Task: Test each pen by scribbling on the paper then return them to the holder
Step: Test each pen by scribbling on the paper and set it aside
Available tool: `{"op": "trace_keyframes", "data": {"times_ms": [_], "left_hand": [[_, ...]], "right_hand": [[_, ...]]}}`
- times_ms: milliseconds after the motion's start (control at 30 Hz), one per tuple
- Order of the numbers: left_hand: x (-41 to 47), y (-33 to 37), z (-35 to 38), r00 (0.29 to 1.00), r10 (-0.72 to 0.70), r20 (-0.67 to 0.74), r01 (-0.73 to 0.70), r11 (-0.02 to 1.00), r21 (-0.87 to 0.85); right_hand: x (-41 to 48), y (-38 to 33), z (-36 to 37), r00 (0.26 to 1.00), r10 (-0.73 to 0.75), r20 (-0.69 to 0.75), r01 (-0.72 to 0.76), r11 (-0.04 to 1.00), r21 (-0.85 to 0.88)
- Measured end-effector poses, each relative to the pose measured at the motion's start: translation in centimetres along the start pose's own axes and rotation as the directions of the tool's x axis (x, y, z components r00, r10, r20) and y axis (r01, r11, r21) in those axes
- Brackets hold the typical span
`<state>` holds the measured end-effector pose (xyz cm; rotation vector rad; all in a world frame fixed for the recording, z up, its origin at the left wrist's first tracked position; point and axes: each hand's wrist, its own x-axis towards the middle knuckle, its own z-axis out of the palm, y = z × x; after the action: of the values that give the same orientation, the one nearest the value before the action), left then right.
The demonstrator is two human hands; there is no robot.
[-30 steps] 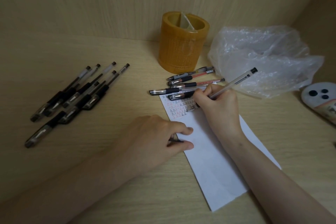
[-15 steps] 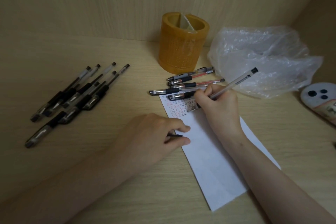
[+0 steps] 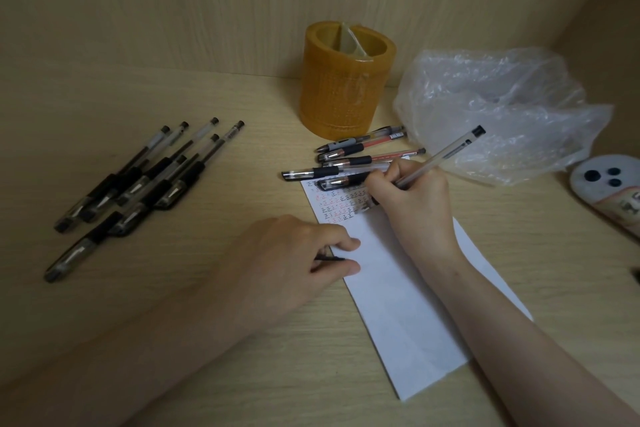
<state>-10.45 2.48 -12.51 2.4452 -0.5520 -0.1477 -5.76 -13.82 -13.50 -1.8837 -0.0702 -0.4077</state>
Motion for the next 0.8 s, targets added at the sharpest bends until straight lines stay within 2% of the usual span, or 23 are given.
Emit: {"op": "trace_keyframes", "data": {"times_ms": [333, 800], "left_hand": [[-0.05, 0.00, 0.03, 1.000, 0.005, 0.003, -0.005, 0.999, 0.047], [0.05, 0.01, -0.01, 1.000, 0.025, -0.001, -0.025, 1.000, 0.019]], "right_hand": [[-0.03, -0.01, 0.02, 1.000, -0.004, -0.001, 0.004, 1.000, 0.004], [0.00, 0.11, -0.01, 1.000, 0.014, 0.014, -0.014, 1.000, 0.001]]}}
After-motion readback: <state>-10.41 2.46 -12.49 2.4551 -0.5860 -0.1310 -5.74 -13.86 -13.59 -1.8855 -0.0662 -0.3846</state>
